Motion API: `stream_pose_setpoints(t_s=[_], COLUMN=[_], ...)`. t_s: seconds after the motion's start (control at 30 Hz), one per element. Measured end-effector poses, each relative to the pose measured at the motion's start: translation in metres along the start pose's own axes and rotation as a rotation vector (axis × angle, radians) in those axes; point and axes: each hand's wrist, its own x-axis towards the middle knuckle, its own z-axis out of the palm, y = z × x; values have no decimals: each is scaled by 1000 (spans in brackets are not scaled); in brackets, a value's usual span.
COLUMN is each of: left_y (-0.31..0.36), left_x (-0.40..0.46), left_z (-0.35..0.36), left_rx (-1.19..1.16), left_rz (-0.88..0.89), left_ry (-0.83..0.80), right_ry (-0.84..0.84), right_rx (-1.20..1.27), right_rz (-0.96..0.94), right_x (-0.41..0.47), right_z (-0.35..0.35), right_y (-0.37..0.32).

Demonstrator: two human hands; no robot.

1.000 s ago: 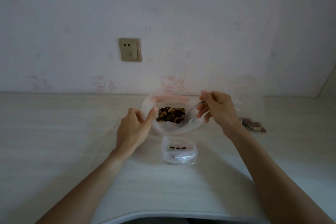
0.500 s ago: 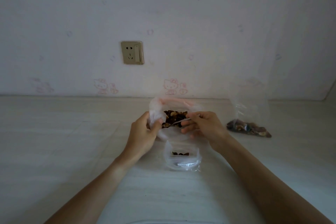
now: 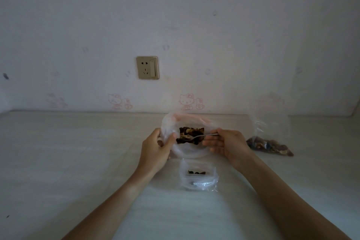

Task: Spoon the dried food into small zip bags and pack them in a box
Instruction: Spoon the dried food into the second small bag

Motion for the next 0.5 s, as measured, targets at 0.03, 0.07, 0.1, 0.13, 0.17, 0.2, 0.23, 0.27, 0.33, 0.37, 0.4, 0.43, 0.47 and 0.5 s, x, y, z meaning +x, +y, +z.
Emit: stream_pose_setpoints(t_s=[0.03, 0.07, 0.1, 0.13, 0.17, 0.2, 0.23, 0.27, 0.33, 0.37, 0.4, 0.43, 0.47, 0.5], left_y=[-1, 0, 1, 1, 2, 3, 5, 9, 18, 23, 28, 32, 35, 37], left_x=[0, 0, -1, -2, -3, -5, -7, -9, -17, -21, -25, -28, -30, -31], left_z=[0, -1, -3, -6, -11, -17, -23, -28, -32, -33, -32, -31, -30, -30], left_rx=[17, 36, 46, 50, 61, 81, 107, 136, 202, 241, 284, 322, 355, 381], left_rz=[-16, -33, -46, -31, 16, 70, 107, 111, 56, 28, 8, -8, -22, -33], left_ry=[46, 108, 167, 208, 215, 180, 103, -1, -165, -209, -241, -268, -294, -323], right_ry=[25, 49, 69, 82, 89, 90, 89, 89, 77, 66, 56, 46, 37, 32], right_rx=[0, -9, -22, -31, -38, -49, -60, -63, -70, -74, -77, -80, -80, -77], right_rz=[-18, -39, -55, -70, -85, -103, -123, -140, -161, -166, -169, -173, -178, -182], right_x=[0, 0, 0, -1, -2, -3, -4, -6, -10, -12, -14, -16, -19, -21], right_z=[-1, -3, -4, -5, -6, -7, -8, -8, -9, -9, -10, -12, -15, -18], right_y=[-1, -4, -6, -8, -11, -14, -18, -22, -29, -32, -35, -38, -41, -43])
